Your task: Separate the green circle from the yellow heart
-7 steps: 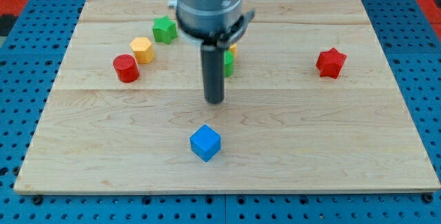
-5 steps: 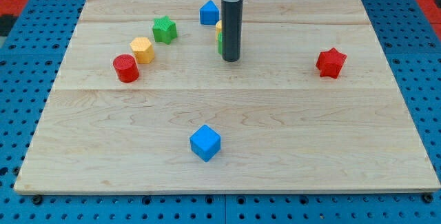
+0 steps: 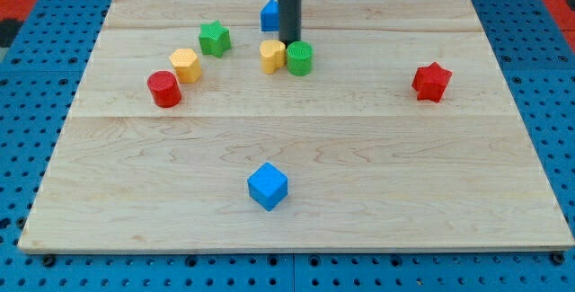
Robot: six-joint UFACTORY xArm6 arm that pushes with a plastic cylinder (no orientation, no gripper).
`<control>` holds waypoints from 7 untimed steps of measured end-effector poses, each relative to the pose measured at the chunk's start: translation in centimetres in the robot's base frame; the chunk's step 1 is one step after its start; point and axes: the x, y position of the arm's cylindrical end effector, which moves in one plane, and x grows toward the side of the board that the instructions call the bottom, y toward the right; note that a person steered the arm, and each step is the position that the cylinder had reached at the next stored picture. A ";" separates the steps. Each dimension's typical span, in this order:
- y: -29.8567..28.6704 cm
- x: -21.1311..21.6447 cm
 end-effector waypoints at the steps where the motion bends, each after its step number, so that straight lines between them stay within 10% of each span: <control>1: 0.5 0.0; 4: -6.1 12.6; 7: 1.5 8.0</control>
